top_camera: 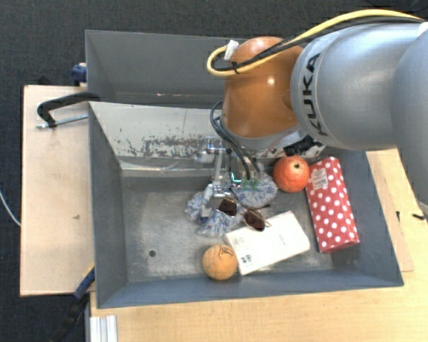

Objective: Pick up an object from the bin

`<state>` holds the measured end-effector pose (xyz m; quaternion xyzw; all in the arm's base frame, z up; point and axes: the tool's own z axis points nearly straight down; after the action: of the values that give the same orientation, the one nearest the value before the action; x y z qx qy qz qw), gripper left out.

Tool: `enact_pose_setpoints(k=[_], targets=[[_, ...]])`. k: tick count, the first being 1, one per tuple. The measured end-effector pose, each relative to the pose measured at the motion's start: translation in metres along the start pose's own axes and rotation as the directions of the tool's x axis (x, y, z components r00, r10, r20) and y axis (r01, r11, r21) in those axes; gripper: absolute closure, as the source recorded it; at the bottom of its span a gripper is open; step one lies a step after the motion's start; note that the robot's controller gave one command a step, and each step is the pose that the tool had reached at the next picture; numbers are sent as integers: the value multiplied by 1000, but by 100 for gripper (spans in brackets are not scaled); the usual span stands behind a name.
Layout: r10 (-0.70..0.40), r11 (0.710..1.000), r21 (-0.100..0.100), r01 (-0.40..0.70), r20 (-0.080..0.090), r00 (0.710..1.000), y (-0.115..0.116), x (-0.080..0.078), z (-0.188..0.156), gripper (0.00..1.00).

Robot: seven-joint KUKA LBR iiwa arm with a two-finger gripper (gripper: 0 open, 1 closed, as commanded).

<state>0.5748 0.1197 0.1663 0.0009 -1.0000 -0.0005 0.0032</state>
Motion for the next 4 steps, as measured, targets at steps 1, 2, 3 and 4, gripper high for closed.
enact_pose_setpoints(k=[1, 2, 3, 4], targets=[[1, 1000, -1, -1, 8, 1000, 0, -2, -4, 0], [1, 1000, -8, -1, 2, 1000, -73, -9, 87, 100], [1, 1000, -8, -1, 2, 1000, -73, -9, 87, 100], [11, 1000, -1, -10, 11, 1000, -70, -9, -28, 100]])
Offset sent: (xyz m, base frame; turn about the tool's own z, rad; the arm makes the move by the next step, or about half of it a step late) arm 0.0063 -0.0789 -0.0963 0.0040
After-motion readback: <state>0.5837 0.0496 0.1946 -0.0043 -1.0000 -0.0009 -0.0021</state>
